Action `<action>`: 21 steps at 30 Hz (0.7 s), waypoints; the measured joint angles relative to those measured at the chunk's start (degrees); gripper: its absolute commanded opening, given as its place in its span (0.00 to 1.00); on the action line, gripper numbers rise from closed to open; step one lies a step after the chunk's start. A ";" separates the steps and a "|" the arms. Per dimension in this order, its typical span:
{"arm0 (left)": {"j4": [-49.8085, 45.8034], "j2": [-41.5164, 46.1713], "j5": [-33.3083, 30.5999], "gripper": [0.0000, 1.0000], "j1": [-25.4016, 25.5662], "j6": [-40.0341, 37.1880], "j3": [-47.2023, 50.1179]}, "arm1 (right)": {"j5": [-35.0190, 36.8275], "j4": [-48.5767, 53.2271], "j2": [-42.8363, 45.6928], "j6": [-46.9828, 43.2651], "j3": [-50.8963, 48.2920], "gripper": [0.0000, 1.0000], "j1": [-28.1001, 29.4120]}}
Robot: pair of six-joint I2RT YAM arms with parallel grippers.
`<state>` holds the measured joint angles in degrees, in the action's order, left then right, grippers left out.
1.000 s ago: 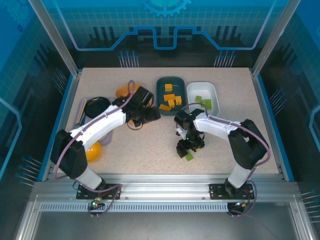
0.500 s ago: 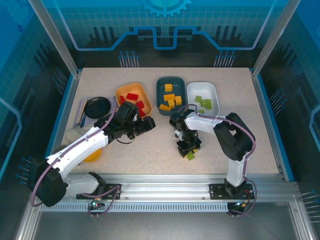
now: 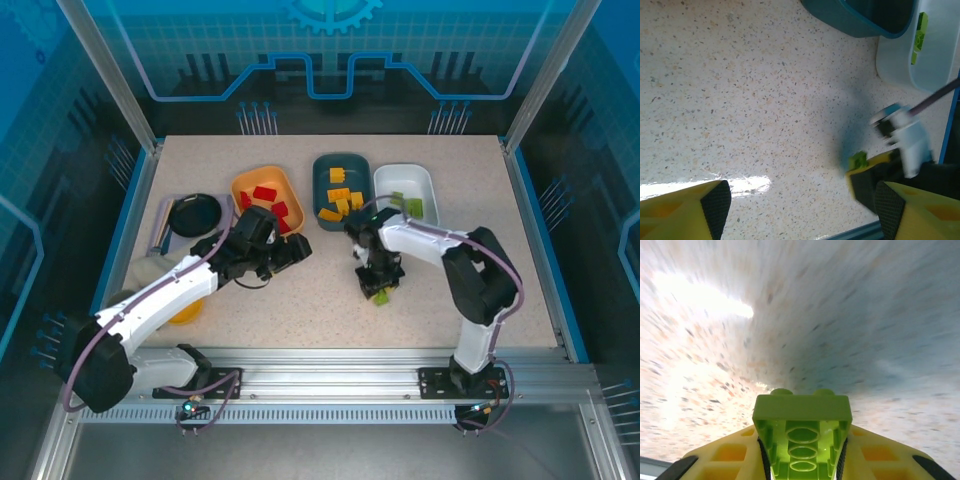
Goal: Sort the legos into containers by color
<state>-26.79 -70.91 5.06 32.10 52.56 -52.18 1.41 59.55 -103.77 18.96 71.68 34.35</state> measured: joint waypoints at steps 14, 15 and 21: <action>2.60 -14.84 1.33 0.79 -0.02 -2.14 -18.60 | -7.67 -3.50 -16.48 2.45 41.18 0.28 -24.22; 2.73 -16.02 1.46 0.79 -0.02 -2.34 -19.91 | -7.96 -3.41 -19.71 2.43 44.63 0.28 -24.57; 3.17 -20.87 2.34 0.80 -0.07 -3.04 -25.59 | -10.71 0.17 -37.31 1.25 61.48 0.39 -26.18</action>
<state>-23.62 -91.79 7.40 32.03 49.52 -77.78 -9.30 59.72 -141.08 20.21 133.16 8.16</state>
